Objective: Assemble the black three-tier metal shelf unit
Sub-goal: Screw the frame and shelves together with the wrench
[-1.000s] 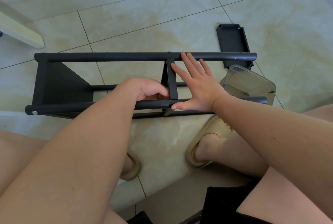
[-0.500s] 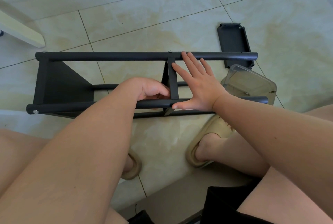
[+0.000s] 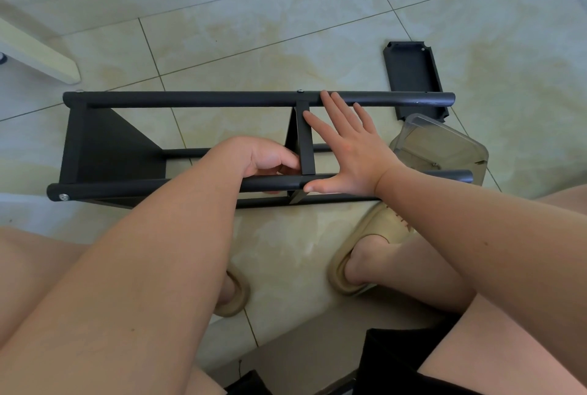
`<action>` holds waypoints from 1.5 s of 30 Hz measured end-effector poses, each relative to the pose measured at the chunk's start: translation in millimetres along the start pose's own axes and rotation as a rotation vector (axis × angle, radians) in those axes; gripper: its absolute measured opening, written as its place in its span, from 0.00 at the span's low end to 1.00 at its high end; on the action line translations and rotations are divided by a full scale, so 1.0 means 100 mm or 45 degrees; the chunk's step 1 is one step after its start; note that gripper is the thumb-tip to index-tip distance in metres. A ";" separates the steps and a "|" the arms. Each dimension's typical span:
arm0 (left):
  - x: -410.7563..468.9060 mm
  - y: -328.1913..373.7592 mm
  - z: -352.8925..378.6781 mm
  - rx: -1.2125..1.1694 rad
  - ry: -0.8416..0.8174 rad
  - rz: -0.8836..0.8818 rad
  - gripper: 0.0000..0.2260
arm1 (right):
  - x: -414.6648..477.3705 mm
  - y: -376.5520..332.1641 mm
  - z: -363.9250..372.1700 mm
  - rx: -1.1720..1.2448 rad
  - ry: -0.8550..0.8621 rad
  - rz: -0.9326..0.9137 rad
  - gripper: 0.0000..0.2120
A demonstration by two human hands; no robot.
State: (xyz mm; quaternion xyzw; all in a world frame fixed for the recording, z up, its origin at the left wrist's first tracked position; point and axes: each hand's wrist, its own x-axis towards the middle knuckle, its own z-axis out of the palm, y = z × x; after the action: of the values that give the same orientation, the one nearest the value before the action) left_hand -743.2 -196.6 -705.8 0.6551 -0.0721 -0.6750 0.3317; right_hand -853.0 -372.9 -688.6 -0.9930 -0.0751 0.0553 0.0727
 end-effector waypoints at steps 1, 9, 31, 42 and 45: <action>0.00 0.00 0.00 0.012 -0.001 0.009 0.07 | 0.00 0.00 0.00 0.002 -0.001 0.002 0.57; 0.01 -0.01 -0.01 -0.151 -0.004 0.131 0.09 | 0.00 -0.01 0.00 -0.004 -0.007 0.009 0.57; 0.02 0.00 -0.02 -0.048 0.030 -0.073 0.09 | 0.00 0.00 0.01 -0.003 -0.008 0.008 0.57; -0.01 -0.01 -0.03 -0.126 -0.012 -0.060 0.08 | 0.00 0.00 0.00 0.004 -0.004 0.008 0.57; -0.02 0.01 -0.01 -0.070 0.010 -0.105 0.07 | 0.00 0.00 -0.01 0.004 -0.010 0.010 0.57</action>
State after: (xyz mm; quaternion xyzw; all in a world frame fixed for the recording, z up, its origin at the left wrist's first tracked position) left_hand -742.1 -196.1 -703.9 0.6509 -0.0252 -0.6871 0.3218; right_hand -853.1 -373.0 -688.1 -0.9929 -0.0715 0.0597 0.0739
